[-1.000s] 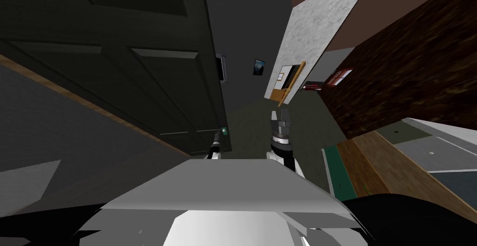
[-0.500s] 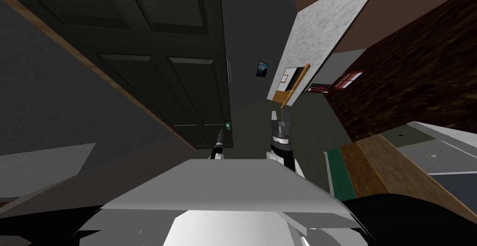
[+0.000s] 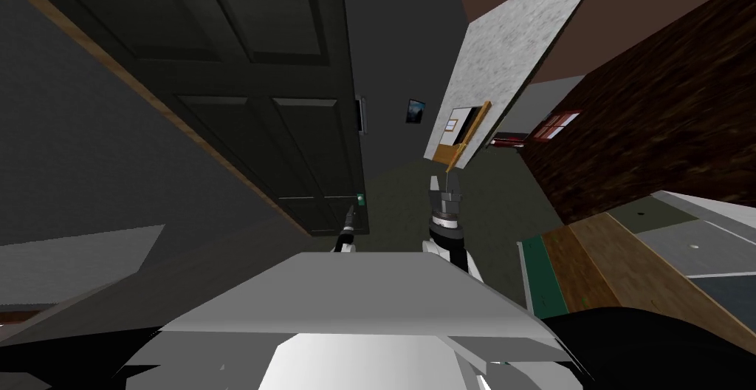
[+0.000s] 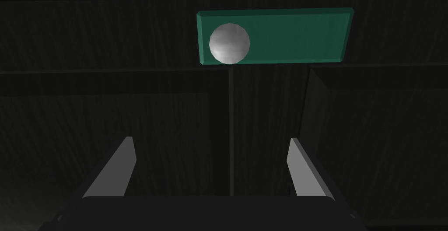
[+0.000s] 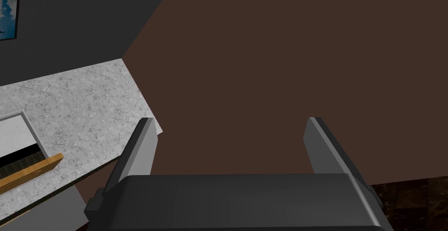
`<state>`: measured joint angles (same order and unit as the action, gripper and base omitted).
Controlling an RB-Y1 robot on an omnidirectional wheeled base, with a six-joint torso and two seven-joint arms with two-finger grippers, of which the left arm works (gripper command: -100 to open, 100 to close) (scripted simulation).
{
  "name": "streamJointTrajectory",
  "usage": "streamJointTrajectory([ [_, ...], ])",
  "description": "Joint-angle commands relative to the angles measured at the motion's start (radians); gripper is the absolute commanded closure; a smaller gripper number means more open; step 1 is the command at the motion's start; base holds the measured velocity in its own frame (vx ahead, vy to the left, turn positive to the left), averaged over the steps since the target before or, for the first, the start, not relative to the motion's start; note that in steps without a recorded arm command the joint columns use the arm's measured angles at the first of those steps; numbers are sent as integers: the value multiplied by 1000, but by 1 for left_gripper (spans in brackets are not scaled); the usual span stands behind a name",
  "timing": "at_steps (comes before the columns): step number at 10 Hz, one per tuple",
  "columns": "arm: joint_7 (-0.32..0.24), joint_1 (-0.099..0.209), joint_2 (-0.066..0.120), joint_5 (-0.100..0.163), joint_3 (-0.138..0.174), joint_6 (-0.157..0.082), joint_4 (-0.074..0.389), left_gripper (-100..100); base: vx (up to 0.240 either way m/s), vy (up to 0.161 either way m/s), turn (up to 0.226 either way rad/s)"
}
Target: Push the door open
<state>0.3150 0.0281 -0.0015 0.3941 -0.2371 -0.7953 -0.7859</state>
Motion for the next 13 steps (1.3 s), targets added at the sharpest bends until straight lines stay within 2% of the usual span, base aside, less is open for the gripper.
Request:
streamJointTrajectory([
  [1, 0, 5, 17, 1, 3, -5, 7, -100, 174, 36, -19],
  [3, -3, 10, 28, 2, 9, -9, 12, -100, 243, -8, -34],
  [4, -4, 11, 23, 2, 11, -10, 14, -100, 266, -48, -21],
  [6, -6, 15, -17, 3, 16, -13, 19, -100, 211, -52, -13],
  [7, -8, 12, -2, 3, 16, -21, 27, -100, 77, -28, 20],
  [8, -8, 12, -2, 3, 16, -21, 27, 100, -14, 3, -16],
  [13, -8, 12, -2, 3, 16, -21, 27, 100, -15, 5, -3],
])
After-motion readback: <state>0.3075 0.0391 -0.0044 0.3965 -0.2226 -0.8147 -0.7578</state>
